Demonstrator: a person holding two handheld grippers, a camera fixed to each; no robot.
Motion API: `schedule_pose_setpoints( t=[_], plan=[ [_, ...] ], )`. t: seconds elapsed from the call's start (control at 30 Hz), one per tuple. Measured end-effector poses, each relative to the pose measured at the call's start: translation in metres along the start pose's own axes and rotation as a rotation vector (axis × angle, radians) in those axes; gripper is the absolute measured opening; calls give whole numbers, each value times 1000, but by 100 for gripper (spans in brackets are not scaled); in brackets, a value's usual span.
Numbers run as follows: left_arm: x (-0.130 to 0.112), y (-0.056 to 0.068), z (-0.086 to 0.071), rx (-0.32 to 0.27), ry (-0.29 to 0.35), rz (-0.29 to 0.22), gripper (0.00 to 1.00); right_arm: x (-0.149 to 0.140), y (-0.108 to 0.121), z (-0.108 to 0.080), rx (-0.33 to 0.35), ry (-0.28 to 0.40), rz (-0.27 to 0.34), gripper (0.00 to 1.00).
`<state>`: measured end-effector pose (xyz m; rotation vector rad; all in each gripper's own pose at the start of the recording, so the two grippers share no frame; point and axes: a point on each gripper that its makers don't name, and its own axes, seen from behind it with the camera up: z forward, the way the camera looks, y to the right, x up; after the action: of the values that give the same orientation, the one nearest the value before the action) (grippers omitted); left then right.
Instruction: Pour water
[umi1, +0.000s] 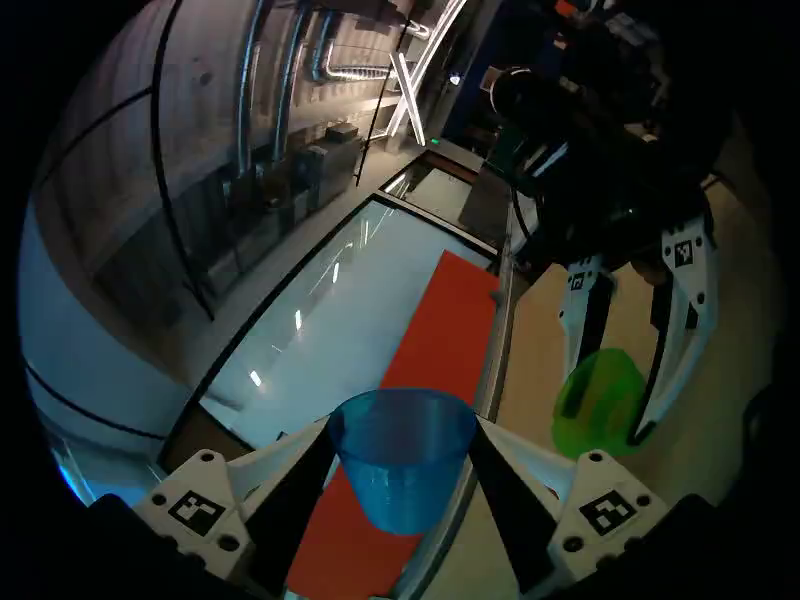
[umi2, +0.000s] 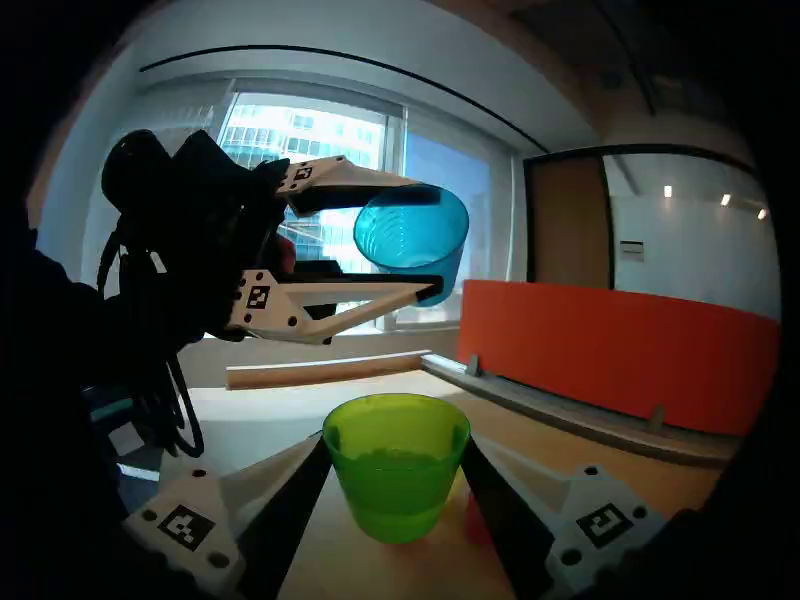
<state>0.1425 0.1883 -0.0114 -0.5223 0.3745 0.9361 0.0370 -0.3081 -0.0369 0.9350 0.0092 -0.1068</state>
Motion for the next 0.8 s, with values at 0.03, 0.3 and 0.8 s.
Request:
schedule_pose_setpoints(
  t=[0.03,0.3,0.8],
  plan=[
    [0,1,0,-3,1,-30,87,1,0,-1,-1,2,0,89],
    [-3,1,-1,-13,3,-260,87,5,-1,-6,-4,12,-2,89],
    [-33,-9,0,-25,-23,-716,87,18,-1,-16,-12,37,3,89]
  ],
)
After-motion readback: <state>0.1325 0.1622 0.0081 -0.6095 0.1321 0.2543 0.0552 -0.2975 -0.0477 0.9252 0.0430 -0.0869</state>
